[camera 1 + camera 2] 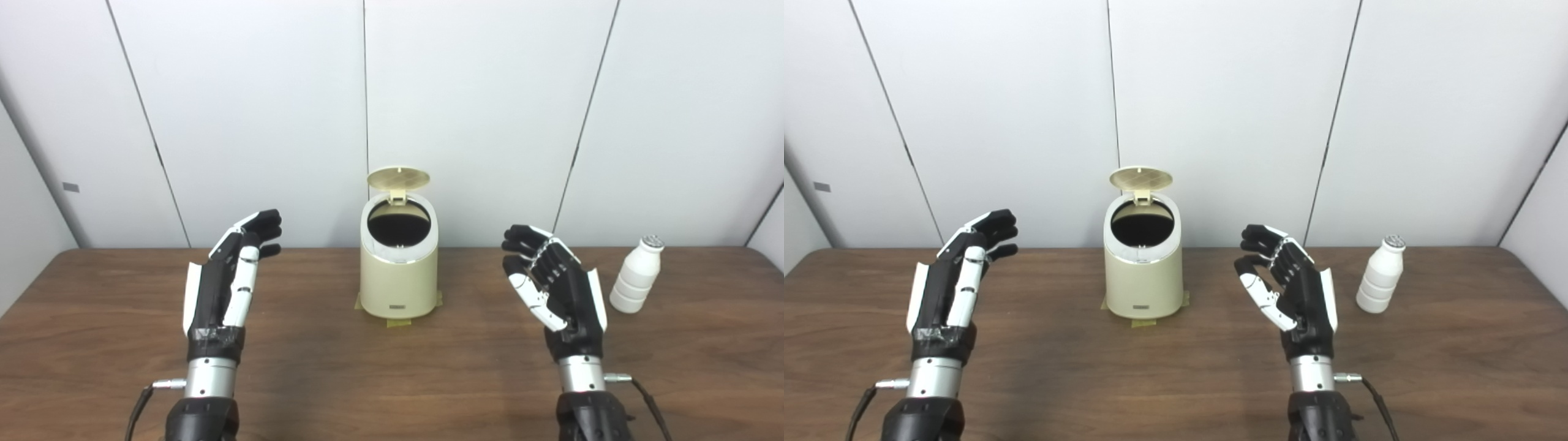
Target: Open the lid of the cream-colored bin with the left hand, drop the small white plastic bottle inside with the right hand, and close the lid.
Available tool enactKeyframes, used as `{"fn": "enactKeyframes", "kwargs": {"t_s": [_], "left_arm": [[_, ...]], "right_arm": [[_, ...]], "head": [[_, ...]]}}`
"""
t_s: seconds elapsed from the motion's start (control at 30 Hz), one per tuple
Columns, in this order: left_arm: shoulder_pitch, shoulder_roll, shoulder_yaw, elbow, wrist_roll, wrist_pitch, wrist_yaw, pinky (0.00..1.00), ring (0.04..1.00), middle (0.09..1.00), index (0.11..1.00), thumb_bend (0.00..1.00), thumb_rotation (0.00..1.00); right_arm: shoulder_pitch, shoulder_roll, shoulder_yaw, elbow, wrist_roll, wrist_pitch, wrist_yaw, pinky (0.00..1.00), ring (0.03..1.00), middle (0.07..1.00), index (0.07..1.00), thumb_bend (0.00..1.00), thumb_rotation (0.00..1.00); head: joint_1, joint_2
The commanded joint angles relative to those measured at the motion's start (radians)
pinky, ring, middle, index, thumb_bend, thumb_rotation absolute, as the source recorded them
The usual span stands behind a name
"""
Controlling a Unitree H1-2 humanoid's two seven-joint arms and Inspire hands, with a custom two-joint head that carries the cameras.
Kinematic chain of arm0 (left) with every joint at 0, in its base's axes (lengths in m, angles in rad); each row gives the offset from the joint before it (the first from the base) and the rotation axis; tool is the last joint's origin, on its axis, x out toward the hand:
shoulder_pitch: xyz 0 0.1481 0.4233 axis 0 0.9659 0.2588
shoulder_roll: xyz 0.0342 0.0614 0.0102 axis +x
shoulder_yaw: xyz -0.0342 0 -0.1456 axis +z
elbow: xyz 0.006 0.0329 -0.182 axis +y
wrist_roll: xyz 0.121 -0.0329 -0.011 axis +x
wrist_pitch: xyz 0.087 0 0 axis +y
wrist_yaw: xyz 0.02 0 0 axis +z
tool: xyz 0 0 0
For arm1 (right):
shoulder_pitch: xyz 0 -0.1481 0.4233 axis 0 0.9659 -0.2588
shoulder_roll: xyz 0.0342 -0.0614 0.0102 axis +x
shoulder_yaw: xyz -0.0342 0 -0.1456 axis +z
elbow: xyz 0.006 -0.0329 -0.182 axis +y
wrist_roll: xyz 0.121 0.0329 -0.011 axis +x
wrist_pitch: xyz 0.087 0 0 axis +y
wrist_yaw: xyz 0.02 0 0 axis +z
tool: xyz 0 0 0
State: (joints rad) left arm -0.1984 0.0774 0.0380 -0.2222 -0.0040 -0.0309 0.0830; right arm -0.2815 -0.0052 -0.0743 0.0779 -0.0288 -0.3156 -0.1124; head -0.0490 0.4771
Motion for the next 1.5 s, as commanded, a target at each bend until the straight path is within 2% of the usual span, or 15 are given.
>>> {"fn": "enactKeyframes", "kwargs": {"t_s": [0.0, 0.03, 0.1, 0.17, 0.23, 0.33, 0.47, 0.53, 0.6, 0.7, 0.87, 0.97, 1.1, 1.27, 1.47], "left_arm": [[-0.018, 0.003, 0.013, -0.018, -0.002, -0.056, -0.002, 0.71, 0.770, 0.779, 0.765, 0.22, 0.69], [-0.014, 0.003, 0.016, -0.012, -0.005, -0.064, -0.006, 0.71, 0.769, 0.778, 0.764, 0.22, 0.69], [-0.007, 0.005, 0.021, -0.005, -0.010, -0.076, -0.013, 0.71, 0.767, 0.776, 0.759, 0.23, 0.70], [-0.001, 0.004, 0.026, 0.000, -0.012, -0.080, -0.018, 0.71, 0.768, 0.777, 0.758, 0.24, 0.70], [0.008, 0.003, 0.029, 0.002, -0.017, -0.082, -0.023, 0.71, 0.768, 0.778, 0.757, 0.25, 0.72], [0.022, 0.006, 0.029, 0.006, -0.015, -0.091, -0.032, 0.70, 0.765, 0.780, 0.760, 0.24, 0.73], [0.036, 0.009, 0.029, 0.006, 0.002, -0.095, -0.034, 0.72, 0.765, 0.779, 0.763, 0.23, 0.74], [0.039, 0.011, 0.029, 0.013, 0.000, -0.105, -0.038, 0.72, 0.762, 0.775, 0.759, 0.23, 0.73], [0.040, 0.012, 0.030, 0.018, -0.005, -0.108, -0.043, 0.73, 0.769, 0.778, 0.761, 0.23, 0.72], [0.040, 0.012, 0.033, 0.024, 0.003, -0.115, -0.044, 0.74, 0.774, 0.782, 0.764, 0.24, 0.69], [0.041, 0.014, 0.036, 0.023, -0.011, -0.116, -0.055, 0.74, 0.778, 0.786, 0.765, 0.25, 0.68], [0.041, 0.013, 0.036, 0.015, -0.013, -0.111, -0.058, 0.73, 0.775, 0.785, 0.766, 0.26, 0.67], [0.040, 0.013, 0.037, 0.009, -0.025, -0.103, -0.065, 0.73, 0.776, 0.788, 0.769, 0.26, 0.67], [0.040, 0.015, 0.038, 0.009, -0.026, -0.114, -0.069, 0.72, 0.777, 0.791, 0.773, 0.27, 0.68], [0.043, 0.020, 0.034, -0.002, -0.012, -0.119, -0.072, 0.71, 0.772, 0.790, 0.776, 0.28, 0.69]], "right_arm": [[-0.060, -0.026, -0.014, -0.035, 0.010, -0.069, 0.006, 0.63, 0.695, 0.700, 0.675, 0.33, 0.41], [-0.070, -0.036, -0.018, -0.044, -0.002, -0.081, 0.000, 0.62, 0.694, 0.699, 0.674, 0.34, 0.42], [-0.084, -0.053, -0.026, -0.068, -0.035, -0.077, -0.014, 0.60, 0.679, 0.693, 0.665, 0.53, 0.43], [-0.092, -0.069, -0.032, -0.099, -0.046, -0.050, -0.015, 0.60, 0.682, 0.697, 0.667, 0.60, 0.43], [-0.101, -0.092, -0.044, -0.129, -0.064, -0.017, -0.016, 0.61, 0.701, 0.716, 0.695, 0.73, 0.49], [-0.121, -0.128, -0.080, -0.140, -0.069, 0.013, -0.029, 0.58, 0.687, 0.734, 0.725, 0.81, 0.50], [-0.152, -0.182, -0.132, -0.080, -0.043, -0.017, -0.031, 0.66, 0.739, 0.755, 0.741, 0.91, 0.51], [-0.161, -0.211, -0.148, -0.065, -0.050, -0.018, -0.032, 0.71, 0.766, 0.775, 0.758, 0.91, 0.51], [-0.166, -0.230, -0.156, -0.068, -0.069, -0.008, -0.038, 0.71, 0.770, 0.778, 0.767, 0.88, 0.52], [-0.167, -0.254, -0.162, -0.080, -0.102, 0.001, -0.051, 0.68, 0.775, 0.794, 0.782, 0.85, 0.46], [-0.159, -0.284, -0.184, -0.086, -0.126, 0.019, -0.074, 0.72, 0.808, 0.814, 0.791, 0.81, 0.39], [-0.153, -0.306, -0.203, -0.077, -0.157, 0.032, -0.090, 0.67, 0.787, 0.816, 0.796, 0.82, 0.39], [-0.138, -0.336, -0.215, -0.058, -0.178, 0.036, -0.098, 0.69, 0.812, 0.824, 0.812, 0.86, 0.40], [-0.102, -0.345, -0.221, -0.053, -0.195, 0.054, -0.113, 0.76, 0.849, 0.852, 0.839, 0.84, 0.40], [-0.053, -0.340, -0.230, -0.071, -0.204, 0.077, -0.129, 0.70, 0.820, 0.839, 0.829, 0.85, 0.35]], "head": [[-0.001, 0.001], [-0.003, 0.000], [-0.006, -0.001], [-0.010, -0.002], [-0.012, -0.001], [-0.020, 0.000], [-0.033, 0.003], [-0.038, 0.002], [-0.040, 0.000], [-0.042, -0.001], [-0.046, 0.000], [-0.049, -0.001], [-0.050, -0.003], [-0.055, -0.005], [-0.063, -0.005]]}}
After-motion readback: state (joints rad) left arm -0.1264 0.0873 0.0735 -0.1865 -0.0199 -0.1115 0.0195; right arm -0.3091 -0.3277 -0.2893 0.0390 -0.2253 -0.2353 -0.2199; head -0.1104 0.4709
